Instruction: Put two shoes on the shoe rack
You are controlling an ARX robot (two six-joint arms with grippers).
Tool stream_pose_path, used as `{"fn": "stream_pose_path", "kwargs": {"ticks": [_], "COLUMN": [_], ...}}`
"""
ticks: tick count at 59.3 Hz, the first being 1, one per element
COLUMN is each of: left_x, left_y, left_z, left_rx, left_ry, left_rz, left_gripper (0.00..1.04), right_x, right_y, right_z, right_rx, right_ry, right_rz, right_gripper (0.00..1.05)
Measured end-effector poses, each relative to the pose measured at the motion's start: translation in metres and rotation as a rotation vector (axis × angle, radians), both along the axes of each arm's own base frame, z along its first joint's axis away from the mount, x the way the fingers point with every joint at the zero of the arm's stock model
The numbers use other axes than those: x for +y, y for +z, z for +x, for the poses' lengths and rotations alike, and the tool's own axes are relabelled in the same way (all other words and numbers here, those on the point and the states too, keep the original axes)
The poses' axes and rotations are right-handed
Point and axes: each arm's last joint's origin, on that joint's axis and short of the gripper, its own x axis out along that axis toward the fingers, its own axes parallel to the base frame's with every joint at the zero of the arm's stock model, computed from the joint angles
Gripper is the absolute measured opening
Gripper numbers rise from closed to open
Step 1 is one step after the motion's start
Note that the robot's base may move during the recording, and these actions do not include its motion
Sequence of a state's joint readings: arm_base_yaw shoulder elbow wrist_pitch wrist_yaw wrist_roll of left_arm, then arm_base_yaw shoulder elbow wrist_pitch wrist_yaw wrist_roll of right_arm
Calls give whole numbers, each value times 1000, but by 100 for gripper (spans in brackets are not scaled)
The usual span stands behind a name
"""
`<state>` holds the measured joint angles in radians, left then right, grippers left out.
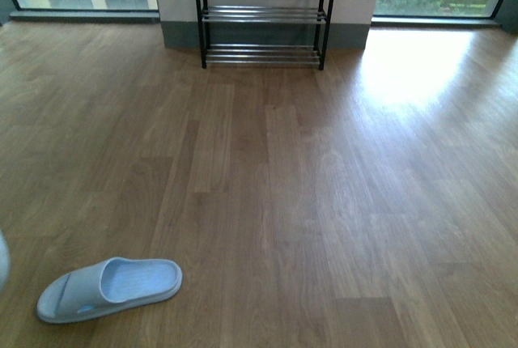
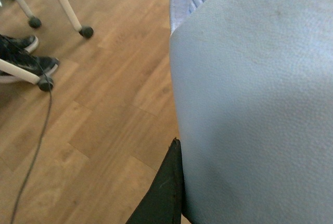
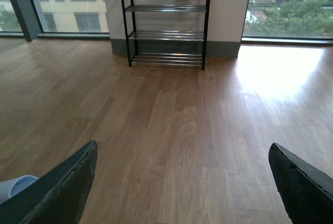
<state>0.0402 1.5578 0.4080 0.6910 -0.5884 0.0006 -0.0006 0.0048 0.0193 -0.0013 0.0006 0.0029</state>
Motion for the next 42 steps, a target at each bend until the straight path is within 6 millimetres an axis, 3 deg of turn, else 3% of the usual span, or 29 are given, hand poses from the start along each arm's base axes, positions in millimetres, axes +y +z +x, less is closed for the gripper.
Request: {"fn": "stream_pose_path", "kwargs": {"ticks": [6, 12, 16, 24, 42], "left_x": [3, -1, -2, -2, -3], "left_y": [17, 28, 32, 45, 45], "left_z": [-41, -96, -118, -131, -132], "left_rx": [-17, -9, -31, -149, -149], "left_ry": [5, 25, 23, 32, 26], "left_rz": [66, 120, 139, 155, 161], "left_gripper": [2, 2, 2, 2, 2], "right_x": [0, 0, 0, 0, 0], "right_y": [0, 0, 0, 0, 0], "right_z": [0, 0, 0, 0, 0], "right_rx": [0, 0, 0, 0, 0], "right_ry": [0, 0, 0, 0, -2], "right_rz": [0, 0, 0, 0, 0], "right_gripper": [95, 95, 95, 95, 95]}}
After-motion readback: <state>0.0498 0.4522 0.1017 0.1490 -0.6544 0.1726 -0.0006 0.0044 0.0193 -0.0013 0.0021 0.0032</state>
